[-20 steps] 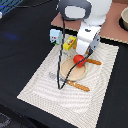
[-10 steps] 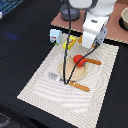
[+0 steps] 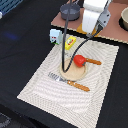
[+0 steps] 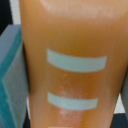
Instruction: Interact with the objects in diverse but meaningful ways.
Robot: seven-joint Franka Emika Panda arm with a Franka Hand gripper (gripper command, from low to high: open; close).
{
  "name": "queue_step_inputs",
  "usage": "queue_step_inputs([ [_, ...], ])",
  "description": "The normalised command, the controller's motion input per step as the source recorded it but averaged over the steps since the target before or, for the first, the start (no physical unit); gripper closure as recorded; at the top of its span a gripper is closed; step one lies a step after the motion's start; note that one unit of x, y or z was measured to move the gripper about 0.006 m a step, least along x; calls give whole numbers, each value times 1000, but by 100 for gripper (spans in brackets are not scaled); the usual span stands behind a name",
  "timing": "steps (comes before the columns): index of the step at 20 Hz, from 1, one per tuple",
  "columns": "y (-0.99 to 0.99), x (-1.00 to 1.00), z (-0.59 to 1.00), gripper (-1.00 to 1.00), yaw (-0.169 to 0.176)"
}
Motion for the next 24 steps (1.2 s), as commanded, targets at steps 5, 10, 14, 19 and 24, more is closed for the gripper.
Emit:
queue_step_inputs([
  [5,-988,-242,142,100,0],
  [10,-953,-89,15,100,0],
  [14,-963,-86,16,100,0],
  [19,-977,-94,43,100,0],
  [24,-970,-109,29,100,0],
])
